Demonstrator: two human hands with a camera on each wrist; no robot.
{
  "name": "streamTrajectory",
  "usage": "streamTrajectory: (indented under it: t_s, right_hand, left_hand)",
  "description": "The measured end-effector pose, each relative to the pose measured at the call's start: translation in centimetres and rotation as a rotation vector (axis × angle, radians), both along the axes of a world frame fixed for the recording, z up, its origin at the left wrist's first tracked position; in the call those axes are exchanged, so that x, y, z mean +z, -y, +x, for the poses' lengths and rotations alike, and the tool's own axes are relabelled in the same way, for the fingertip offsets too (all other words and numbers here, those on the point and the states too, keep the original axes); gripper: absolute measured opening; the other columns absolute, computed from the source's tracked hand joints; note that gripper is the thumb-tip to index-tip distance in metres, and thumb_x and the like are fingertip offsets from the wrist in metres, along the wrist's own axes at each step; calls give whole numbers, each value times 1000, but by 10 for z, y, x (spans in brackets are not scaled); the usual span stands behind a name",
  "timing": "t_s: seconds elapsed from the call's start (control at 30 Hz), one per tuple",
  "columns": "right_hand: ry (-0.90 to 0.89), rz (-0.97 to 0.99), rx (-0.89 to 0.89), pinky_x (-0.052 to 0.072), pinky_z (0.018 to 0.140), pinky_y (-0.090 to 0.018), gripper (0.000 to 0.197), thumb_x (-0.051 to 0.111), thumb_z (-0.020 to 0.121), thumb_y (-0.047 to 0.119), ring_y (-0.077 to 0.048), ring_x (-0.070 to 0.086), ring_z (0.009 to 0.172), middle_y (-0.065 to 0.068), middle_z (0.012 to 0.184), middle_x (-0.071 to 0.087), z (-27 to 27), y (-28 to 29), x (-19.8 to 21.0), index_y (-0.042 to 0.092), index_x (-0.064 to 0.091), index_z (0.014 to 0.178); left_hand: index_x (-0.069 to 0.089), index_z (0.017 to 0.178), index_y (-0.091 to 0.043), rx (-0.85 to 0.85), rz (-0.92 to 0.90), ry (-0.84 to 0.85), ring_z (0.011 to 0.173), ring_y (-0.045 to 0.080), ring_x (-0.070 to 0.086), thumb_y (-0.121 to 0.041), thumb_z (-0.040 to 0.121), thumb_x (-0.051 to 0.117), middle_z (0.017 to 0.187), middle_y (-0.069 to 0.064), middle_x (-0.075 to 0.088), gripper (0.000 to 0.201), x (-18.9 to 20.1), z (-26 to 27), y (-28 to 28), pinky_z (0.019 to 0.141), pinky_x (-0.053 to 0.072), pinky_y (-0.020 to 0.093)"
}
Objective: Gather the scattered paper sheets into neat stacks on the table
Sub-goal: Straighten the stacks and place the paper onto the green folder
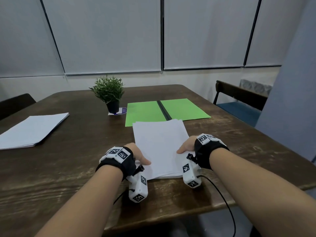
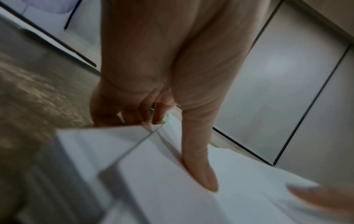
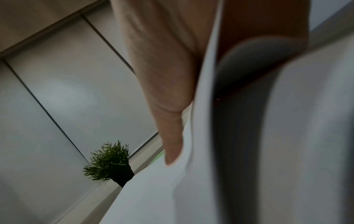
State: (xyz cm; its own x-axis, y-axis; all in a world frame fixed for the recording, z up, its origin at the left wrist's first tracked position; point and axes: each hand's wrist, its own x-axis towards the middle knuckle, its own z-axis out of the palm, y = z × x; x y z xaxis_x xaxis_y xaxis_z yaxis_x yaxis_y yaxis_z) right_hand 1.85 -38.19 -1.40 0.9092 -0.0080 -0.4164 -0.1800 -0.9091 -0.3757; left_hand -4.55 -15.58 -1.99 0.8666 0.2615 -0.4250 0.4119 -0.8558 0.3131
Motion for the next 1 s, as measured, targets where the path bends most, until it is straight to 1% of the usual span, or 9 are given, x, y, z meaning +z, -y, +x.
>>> streamTrajectory:
  t_s: [0.1, 0.23, 0.4, 0.57, 0.7, 0.73, 0.8, 0.9, 1.0]
  right_hand:
    - [5, 137, -23, 49, 86, -33, 61, 69, 69, 65, -25, 62, 90, -2, 102, 64, 2, -5, -1, 19, 63, 108]
    - [40, 163, -9, 40, 71, -27, 20, 50, 98, 26, -24, 55, 83, -7, 87, 57, -10, -9, 14, 7, 52, 105]
    - [185, 241, 53, 47, 95, -36, 44, 59, 92, 24, -30, 60, 108, -12, 122, 59, -15, -4, 22, 8, 45, 130]
    - [352, 531, 173, 52, 74, -27, 42, 59, 92, 14, -23, 66, 90, -6, 113, 66, -25, 7, 31, 21, 47, 131]
    - [416, 717, 239, 53, 76, -28, 37, 59, 92, 9, -19, 64, 86, -5, 108, 66, -32, 10, 44, 20, 51, 127]
    - [423, 750, 250, 54, 81, -32, 37, 60, 92, 9, -21, 65, 88, -4, 108, 66, -34, 9, 47, 20, 52, 126]
    - [441, 812, 270, 55, 85, -39, 35, 61, 91, 9, -23, 66, 89, -5, 107, 67, -35, 3, 51, 20, 53, 123]
    - [506, 899, 274, 55, 79, -38, 30, 58, 92, 6, -23, 66, 83, -6, 105, 66, -38, -9, 61, 20, 51, 118]
    - [595, 953, 240, 56, 83, -41, 34, 59, 90, 3, -25, 67, 88, -7, 108, 66, -37, -25, 66, 20, 49, 118]
  left_hand:
    - [62, 110, -4, -36, 8, 10, 98, 23, 60, -44, 67, 83, 113, 8, 67, 62, -3, 1, -4, 80, 45, 27]
    - [59, 116, -3, -55, 65, 5, 110, 24, 59, -48, 71, 78, 117, 9, 65, 66, -2, 0, -3, 88, 45, 29]
    - [60, 111, -3, -29, 5, 17, 103, 23, 60, -49, 70, 78, 105, 7, 66, 65, 0, -8, -6, 84, 43, 28]
    - [61, 92, -3, 178, -385, 88, 70, 20, 60, -55, 47, 88, 75, 5, 66, 74, -9, -11, -19, 62, 47, 23]
    - [59, 120, -4, 403, -765, 333, 97, 32, 67, -78, 34, 79, 105, 17, 70, 115, -16, -7, -28, 91, 53, 41]
    - [59, 118, -4, 440, -819, 429, 93, 30, 67, -80, 35, 78, 105, 14, 69, 114, -15, -5, -31, 88, 54, 40]
    - [54, 114, -4, 506, -939, 682, 83, 25, 65, -68, 46, 82, 100, 8, 66, 98, -2, -3, -36, 78, 53, 36]
    - [46, 117, -12, 500, -993, 1056, 106, 26, 61, -29, 72, 82, 114, 5, 62, 60, 29, -12, -34, 94, 49, 41]
    - [43, 116, -19, 393, -909, 1248, 103, 19, 61, -13, 83, 71, 112, 0, 61, 43, 59, -18, -32, 95, 48, 36]
